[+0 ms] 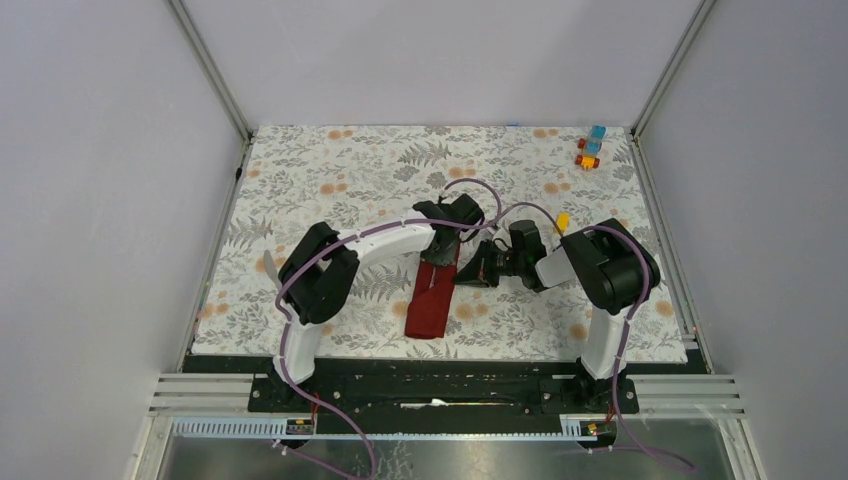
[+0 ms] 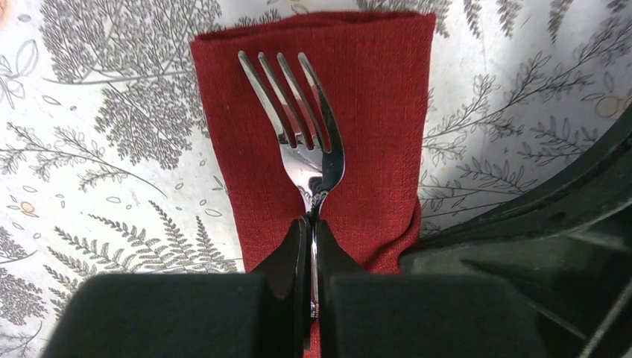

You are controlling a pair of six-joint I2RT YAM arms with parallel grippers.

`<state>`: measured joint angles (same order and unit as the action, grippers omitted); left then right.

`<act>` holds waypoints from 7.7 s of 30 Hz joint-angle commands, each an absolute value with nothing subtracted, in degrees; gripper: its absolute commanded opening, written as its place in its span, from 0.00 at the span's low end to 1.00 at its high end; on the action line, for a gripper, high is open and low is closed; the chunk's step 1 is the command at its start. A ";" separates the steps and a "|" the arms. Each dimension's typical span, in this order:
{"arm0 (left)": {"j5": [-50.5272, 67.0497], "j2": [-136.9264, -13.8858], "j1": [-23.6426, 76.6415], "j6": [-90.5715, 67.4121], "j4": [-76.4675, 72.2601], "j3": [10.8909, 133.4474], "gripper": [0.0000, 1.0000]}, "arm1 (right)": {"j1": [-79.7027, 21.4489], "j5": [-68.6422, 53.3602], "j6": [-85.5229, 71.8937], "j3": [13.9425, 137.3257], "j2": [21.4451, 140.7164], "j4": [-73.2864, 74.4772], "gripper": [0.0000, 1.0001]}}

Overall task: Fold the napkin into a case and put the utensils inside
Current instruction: Insert the fork into the folded napkin, then pick up the knife from the corner of the board, then insert the spoon into the folded napkin, then reset both arms

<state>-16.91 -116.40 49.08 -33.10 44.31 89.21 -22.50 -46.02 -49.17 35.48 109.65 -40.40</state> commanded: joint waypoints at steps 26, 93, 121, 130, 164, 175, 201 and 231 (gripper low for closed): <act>-17.02 -113.21 51.20 -34.00 51.24 86.27 0.03 | -24.38 -43.14 -46.17 36.87 108.73 -39.56 0.00; -3.46 -106.73 -15.77 -14.75 47.50 62.74 0.33 | -26.27 -44.31 -43.20 36.74 107.23 -38.64 0.34; -6.55 -85.10 8.06 -24.86 49.65 63.96 0.00 | -26.18 -43.42 -43.07 36.13 106.69 -39.21 0.33; -9.53 -94.75 28.11 -29.80 56.31 84.03 0.00 | -26.19 -43.27 -42.94 35.50 105.66 -40.18 0.34; -13.09 -119.37 44.47 -34.28 48.63 104.33 0.00 | -21.24 -43.07 -49.32 39.34 112.87 -45.88 0.40; -11.75 -119.94 45.17 -34.62 47.64 102.09 0.00 | -21.86 -41.74 -48.89 42.11 114.80 -44.73 0.41; -8.43 -114.03 47.40 -37.98 47.90 92.51 0.00 | -23.11 -43.49 -52.17 42.50 118.20 -53.25 0.09; -4.27 -110.15 50.05 -40.96 48.34 82.79 0.00 | -23.44 -42.06 -50.82 42.06 117.20 -52.32 0.00</act>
